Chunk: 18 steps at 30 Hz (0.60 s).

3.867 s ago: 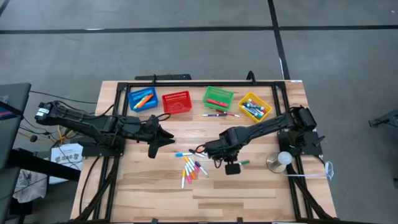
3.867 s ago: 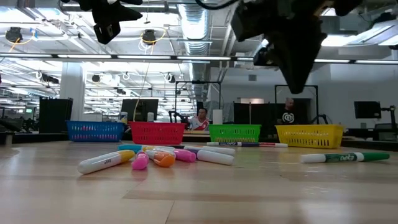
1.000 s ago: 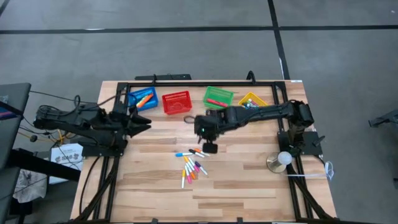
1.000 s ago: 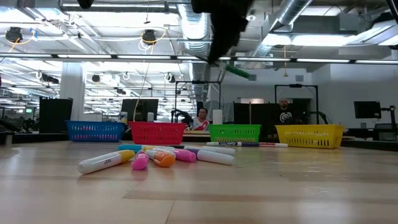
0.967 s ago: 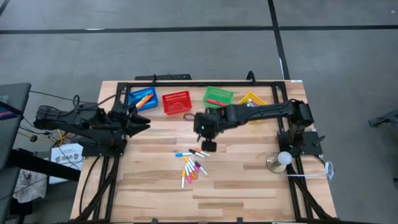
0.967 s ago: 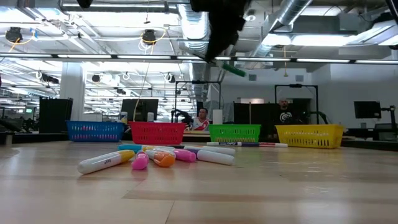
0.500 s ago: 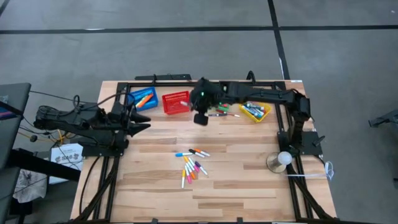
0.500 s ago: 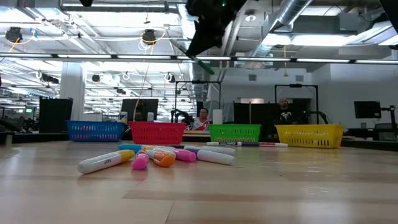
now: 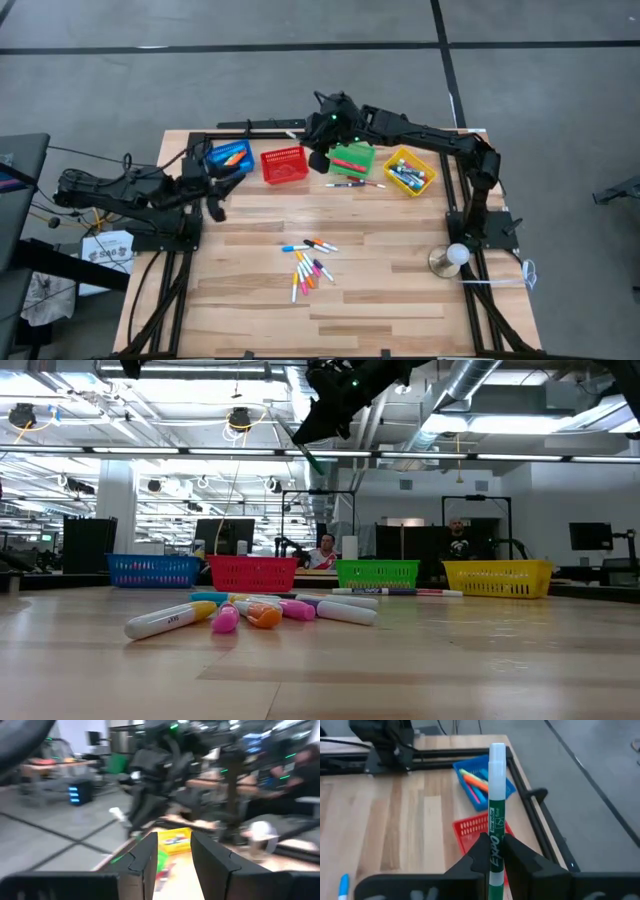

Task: Pick & Place Markers
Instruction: Put the small green marker pen into the red bin

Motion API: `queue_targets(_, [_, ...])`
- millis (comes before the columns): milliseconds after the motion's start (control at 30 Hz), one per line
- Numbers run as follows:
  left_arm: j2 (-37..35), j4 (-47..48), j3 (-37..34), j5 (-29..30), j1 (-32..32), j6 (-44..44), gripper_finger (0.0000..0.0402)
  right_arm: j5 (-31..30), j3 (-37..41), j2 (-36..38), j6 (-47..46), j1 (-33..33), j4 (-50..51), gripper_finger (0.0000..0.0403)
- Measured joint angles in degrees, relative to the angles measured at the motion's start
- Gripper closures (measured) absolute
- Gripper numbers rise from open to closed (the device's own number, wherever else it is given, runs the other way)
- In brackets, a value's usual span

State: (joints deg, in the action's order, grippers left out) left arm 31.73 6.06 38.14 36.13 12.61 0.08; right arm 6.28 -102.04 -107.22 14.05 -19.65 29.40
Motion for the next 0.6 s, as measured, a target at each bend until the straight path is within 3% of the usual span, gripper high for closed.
queue_targets(133, [4.0, -3.6, 0.0, 2.1, -2.6, 2.8, 0.0286, 1.9, 0.0, 0.0, 0.6, 0.6, -1.2, 0.0380])
queue_targets(433, [12.1, -12.7, 0.0, -18.3, -15.5, 1.8, 0.0286, 2.4, 0.0, 0.0, 0.6, 3.9, -4.6, 0.0371])
queue_targets(600, [12.7, -12.9, 0.0, -24.2, -21.1, -0.4, 0.0275, 2.3, 0.0, 0.0, 1.0, 5.9, -5.5, 0.0386])
